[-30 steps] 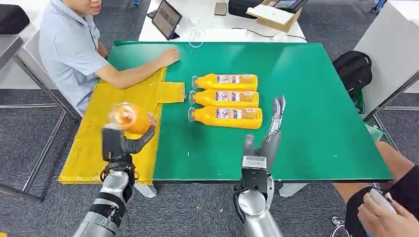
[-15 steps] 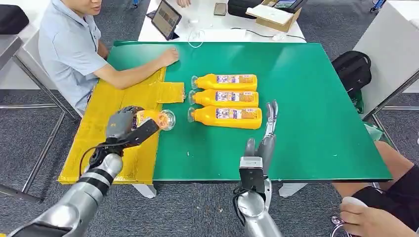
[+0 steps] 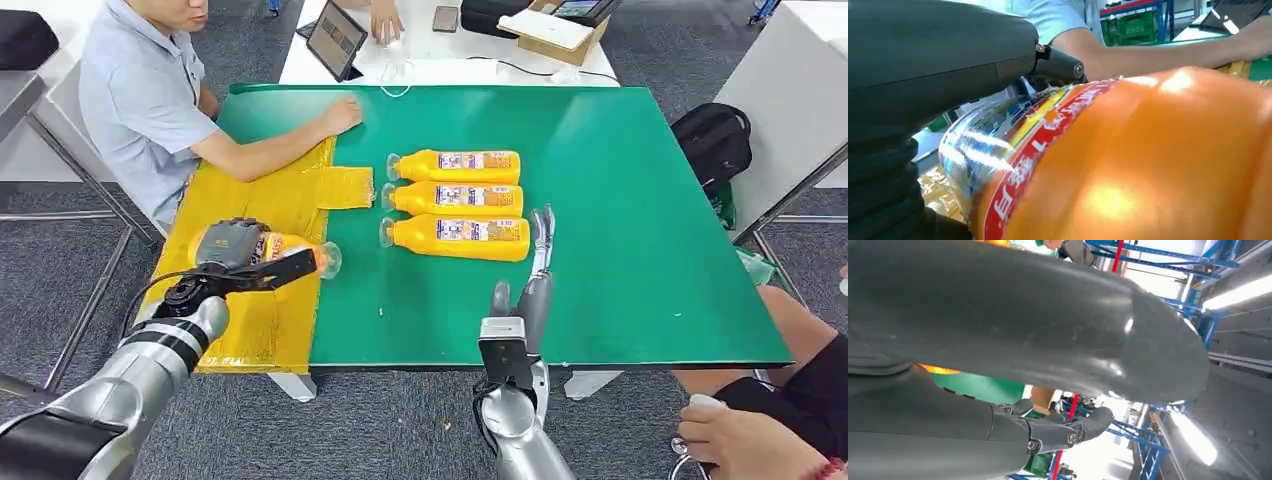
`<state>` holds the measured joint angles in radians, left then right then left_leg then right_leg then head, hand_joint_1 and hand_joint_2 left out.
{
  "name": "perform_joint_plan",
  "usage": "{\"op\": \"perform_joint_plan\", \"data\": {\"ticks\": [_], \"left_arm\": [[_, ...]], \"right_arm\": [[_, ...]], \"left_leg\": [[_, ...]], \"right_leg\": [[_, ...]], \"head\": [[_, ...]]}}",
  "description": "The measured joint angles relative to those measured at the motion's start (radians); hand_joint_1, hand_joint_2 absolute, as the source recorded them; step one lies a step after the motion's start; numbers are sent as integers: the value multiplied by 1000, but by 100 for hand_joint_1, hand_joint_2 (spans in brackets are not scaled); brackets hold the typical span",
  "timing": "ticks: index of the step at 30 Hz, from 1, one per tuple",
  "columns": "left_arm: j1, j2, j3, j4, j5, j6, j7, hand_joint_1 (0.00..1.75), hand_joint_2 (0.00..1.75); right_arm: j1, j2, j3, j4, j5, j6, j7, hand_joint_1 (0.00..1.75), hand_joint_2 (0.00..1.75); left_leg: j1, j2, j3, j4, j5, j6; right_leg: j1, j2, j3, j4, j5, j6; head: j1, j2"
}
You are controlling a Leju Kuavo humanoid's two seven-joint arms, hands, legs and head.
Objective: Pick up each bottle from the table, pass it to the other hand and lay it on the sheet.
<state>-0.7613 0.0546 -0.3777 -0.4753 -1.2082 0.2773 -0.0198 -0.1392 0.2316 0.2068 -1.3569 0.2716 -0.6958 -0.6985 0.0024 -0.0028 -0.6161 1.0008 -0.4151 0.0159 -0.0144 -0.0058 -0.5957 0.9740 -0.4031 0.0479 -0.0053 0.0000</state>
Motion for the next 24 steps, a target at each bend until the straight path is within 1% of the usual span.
{"op": "perform_joint_plan", "data": {"ticks": [2, 5, 6, 7, 8, 9, 12, 17, 19, 24], "left_arm": [[-11, 0, -10, 11, -22, -36, 11, 159, 175], [-17, 0, -19, 23, -20, -82, 15, 140, 175], [-18, -2, -19, 25, -4, -100, 3, 73, 175], [-19, -4, -16, 29, 15, -118, -10, 30, 175], [-19, -8, -12, 34, 36, -139, -25, 9, 175], [-17, -10, -8, 39, 60, -158, -41, 0, 175], [3, -24, 24, 49, 135, -213, -99, 0, 175], [6, -50, 89, 47, 312, -323, -252, 0, 175], [13, -61, 119, 45, 372, -368, -302, 0, 175], [62, -90, 188, 7, 510, -403, -403, 0, 175]], "right_arm": [[-4, 0, 0, 6, 0, 3, 0, 0, 0], [-10, 0, 0, 14, 2, 6, 0, 0, 0], [-11, 0, 0, 17, 3, 6, 0, 0, 0], [-12, 0, 0, 20, 5, 6, 0, 0, 0], [-13, 0, 0, 23, 6, 6, 0, 0, 0], [-15, 0, 0, 26, 5, 6, 0, 0, 0], [-18, 0, 0, 36, 0, 6, 0, 0, 0], [-37, -5, 11, 61, -23, 2, 0, 0, 0], [-43, -7, 16, 71, -30, 2, 0, 0, 0], [-49, -14, 31, 92, -36, 2, 0, 0, 0]], "left_leg": [[0, 0, 0, 0, 0, 0], [0, 0, 0, 0, 0, 0], [0, 0, 0, 0, 0, 0], [0, 0, 1, 0, 0, 0], [0, 0, 1, 0, 0, 0], [0, 0, 1, 0, 0, 0], [0, 0, 1, 0, 0, 0], [0, -6, 2, 0, 0, 0], [-1, -6, 3, 0, 0, 0], [-1, -5, 3, 0, 1, 1]], "right_leg": [[0, 0, 0, 0, 0, 0], [0, 0, 0, 0, 0, 0], [0, 0, 0, 0, 0, 0], [0, 0, 1, 0, 0, 0], [0, 0, 1, 0, 0, 0], [0, 0, 1, 0, 0, 0], [0, 0, 1, 0, 0, 0], [0, -6, 4, 0, -1, 0], [-1, -6, 5, -1, -1, 0], [-1, -5, 5, -1, 0, 0]], "head": [[0, 0], [0, 0], [0, 0], [-1, 0], [0, 0], [0, 0], [0, 0], [-1, 0], [0, 0], [0, 0]]}}
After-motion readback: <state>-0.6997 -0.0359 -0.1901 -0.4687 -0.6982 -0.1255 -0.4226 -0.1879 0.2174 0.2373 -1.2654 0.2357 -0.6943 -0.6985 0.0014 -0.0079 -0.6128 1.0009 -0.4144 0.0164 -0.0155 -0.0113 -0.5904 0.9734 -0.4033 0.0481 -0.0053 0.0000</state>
